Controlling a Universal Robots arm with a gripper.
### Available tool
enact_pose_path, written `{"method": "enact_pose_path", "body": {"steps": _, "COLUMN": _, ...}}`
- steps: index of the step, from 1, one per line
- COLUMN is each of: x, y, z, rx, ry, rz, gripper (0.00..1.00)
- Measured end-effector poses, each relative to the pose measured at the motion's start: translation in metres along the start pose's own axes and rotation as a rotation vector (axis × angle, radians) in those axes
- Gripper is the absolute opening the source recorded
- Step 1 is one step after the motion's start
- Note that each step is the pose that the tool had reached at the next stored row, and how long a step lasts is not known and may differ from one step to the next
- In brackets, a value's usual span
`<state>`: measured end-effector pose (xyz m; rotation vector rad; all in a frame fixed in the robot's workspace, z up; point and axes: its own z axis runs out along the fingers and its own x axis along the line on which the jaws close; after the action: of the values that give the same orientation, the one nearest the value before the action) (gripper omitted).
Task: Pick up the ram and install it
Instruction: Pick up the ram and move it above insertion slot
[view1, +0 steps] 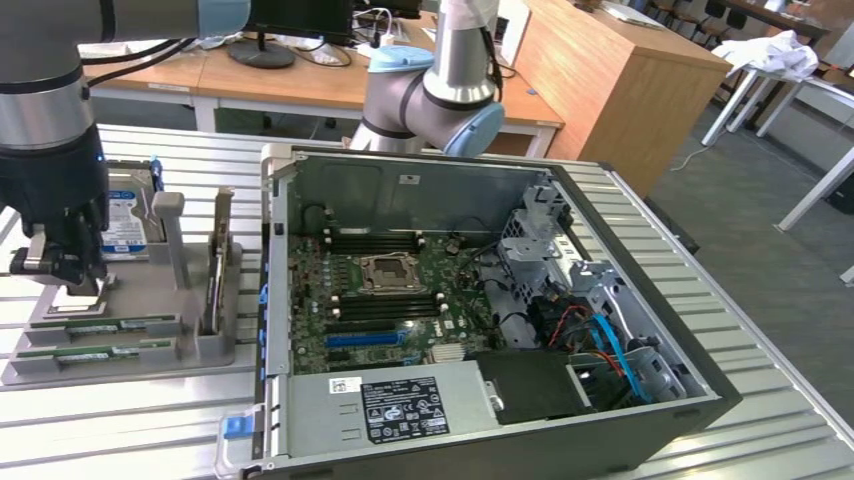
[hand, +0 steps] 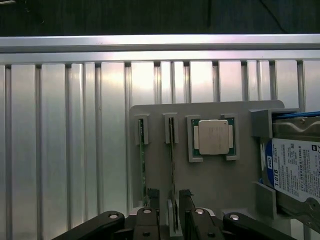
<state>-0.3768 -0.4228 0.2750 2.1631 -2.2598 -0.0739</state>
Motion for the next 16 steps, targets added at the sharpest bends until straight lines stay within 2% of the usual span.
{"method": "enact_pose_path", "body": {"steps": 7, "x": 0.009, "y": -0.0004, "z": -0.0003, "rx": -0.0002, "ry": -0.0008, "rz": 0.0, "gripper": 0.3}}
{"method": "enact_pose_path", "body": {"steps": 13, "x": 0.017, "y": -0.0007, "z": -0.0004, "rx": -0.0002, "ry": -0.0038, "rz": 0.0, "gripper": 0.3}}
{"method": "enact_pose_path", "body": {"steps": 16, "x": 0.017, "y": -0.0007, "z": -0.0004, "rx": -0.0001, "ry": -0.004, "rz": 0.0, "gripper": 0.3}}
